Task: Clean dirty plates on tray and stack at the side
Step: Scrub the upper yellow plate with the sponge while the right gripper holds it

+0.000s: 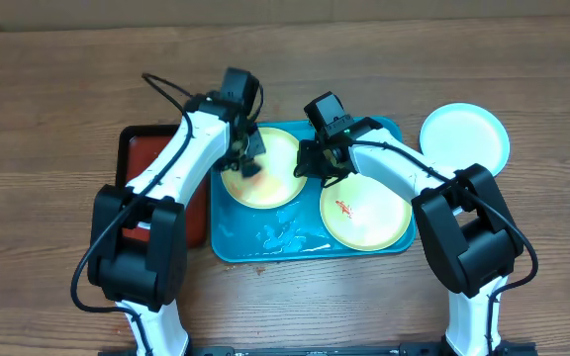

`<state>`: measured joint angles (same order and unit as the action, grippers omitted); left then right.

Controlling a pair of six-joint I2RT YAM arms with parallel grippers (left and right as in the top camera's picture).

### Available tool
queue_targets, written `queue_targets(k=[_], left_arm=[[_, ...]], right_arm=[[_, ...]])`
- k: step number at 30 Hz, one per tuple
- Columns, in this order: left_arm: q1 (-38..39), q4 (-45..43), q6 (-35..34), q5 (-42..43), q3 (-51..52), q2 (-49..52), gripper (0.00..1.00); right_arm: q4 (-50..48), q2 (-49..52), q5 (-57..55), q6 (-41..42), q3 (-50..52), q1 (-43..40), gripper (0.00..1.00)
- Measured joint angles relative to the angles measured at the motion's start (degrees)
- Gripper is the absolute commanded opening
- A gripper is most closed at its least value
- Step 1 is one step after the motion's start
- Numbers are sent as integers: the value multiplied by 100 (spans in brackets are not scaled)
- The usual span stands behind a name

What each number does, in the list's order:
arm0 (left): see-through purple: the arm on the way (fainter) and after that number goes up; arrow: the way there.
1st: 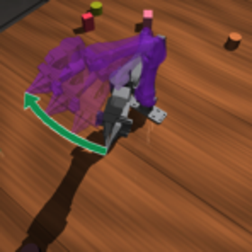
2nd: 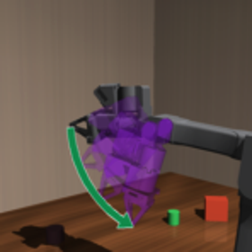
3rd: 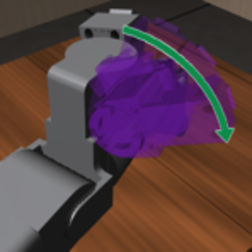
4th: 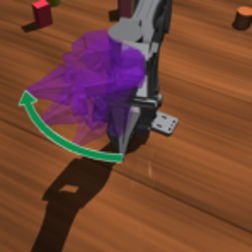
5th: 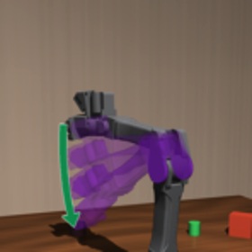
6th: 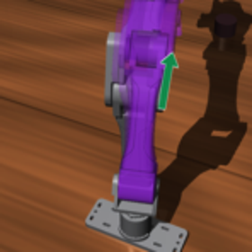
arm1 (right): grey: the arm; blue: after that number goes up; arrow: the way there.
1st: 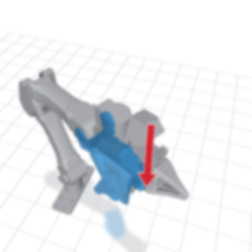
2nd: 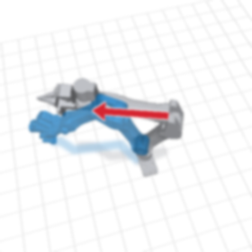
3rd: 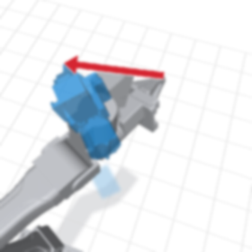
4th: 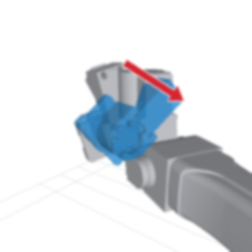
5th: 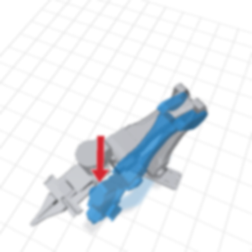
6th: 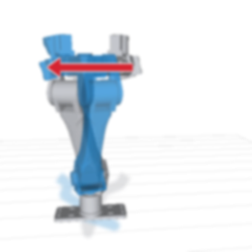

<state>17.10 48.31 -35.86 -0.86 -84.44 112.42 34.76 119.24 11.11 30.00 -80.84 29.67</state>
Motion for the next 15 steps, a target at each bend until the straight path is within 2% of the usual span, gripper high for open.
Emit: queue_targets(k=[5, 11, 15], left_arm=[[55, -166, -118, 330, -24, 70, 4], [96, -317, -297, 647, -26, 745, 4], [70, -243, -271, 728, -114, 828, 4]], right_arm=[[-2, 0, -2, 2, 0, 0, 4], [2, 0, -4, 0, 0, 0, 4], [-2, 9, -20, 0, 0, 0, 4]])
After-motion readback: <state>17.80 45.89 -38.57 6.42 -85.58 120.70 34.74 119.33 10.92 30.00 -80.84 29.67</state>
